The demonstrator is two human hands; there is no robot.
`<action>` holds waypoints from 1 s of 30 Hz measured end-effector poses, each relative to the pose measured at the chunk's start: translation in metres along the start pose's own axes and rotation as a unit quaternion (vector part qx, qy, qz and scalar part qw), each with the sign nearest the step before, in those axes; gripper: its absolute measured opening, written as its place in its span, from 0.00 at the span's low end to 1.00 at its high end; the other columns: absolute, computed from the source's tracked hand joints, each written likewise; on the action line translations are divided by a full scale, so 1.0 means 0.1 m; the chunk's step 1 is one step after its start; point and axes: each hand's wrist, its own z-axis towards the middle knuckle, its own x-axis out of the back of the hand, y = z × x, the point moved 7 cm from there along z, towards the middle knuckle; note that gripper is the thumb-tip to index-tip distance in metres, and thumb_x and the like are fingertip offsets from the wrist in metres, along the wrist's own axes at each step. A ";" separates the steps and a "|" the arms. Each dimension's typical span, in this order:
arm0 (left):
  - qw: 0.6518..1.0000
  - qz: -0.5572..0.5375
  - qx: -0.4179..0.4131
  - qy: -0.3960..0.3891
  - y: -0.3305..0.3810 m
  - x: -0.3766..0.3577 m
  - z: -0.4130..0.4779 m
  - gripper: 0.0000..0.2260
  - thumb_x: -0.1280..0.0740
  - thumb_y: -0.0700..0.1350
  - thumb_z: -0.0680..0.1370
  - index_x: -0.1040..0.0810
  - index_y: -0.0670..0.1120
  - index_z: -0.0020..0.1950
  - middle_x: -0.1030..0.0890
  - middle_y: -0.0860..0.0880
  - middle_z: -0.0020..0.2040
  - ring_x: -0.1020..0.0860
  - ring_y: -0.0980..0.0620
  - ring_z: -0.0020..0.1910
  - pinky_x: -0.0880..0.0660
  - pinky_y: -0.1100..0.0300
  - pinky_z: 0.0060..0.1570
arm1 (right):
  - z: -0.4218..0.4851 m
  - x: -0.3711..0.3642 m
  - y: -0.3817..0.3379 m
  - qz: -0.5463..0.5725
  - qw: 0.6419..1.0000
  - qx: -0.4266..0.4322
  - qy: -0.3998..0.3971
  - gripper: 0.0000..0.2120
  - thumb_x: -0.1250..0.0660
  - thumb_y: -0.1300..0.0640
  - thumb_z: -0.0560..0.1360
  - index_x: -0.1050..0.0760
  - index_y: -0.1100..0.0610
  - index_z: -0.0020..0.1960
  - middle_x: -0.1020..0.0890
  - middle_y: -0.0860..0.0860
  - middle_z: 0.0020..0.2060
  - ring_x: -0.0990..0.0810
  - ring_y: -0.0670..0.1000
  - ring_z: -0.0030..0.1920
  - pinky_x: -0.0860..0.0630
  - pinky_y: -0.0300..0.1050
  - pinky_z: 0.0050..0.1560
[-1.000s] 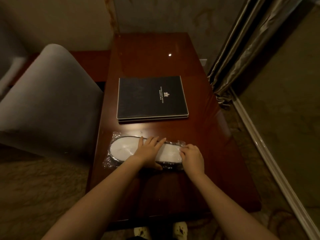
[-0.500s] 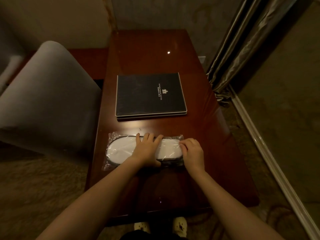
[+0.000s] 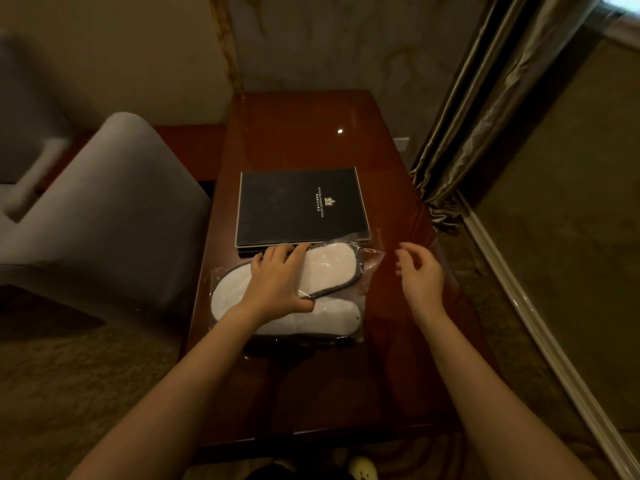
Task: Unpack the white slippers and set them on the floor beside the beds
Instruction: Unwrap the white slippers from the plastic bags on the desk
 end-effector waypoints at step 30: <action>0.998 0.049 -0.020 0.015 0.35 0.26 -0.11 0.44 0.28 0.60 0.61 0.44 0.54 0.73 0.34 0.49 0.68 0.36 0.46 0.67 0.43 0.44 0.70 | -0.10 -0.11 -0.71 -0.119 0.937 0.167 -0.282 0.11 0.36 0.50 0.74 0.24 0.49 0.56 0.23 0.37 0.44 0.24 0.37 0.45 0.28 0.30 0.39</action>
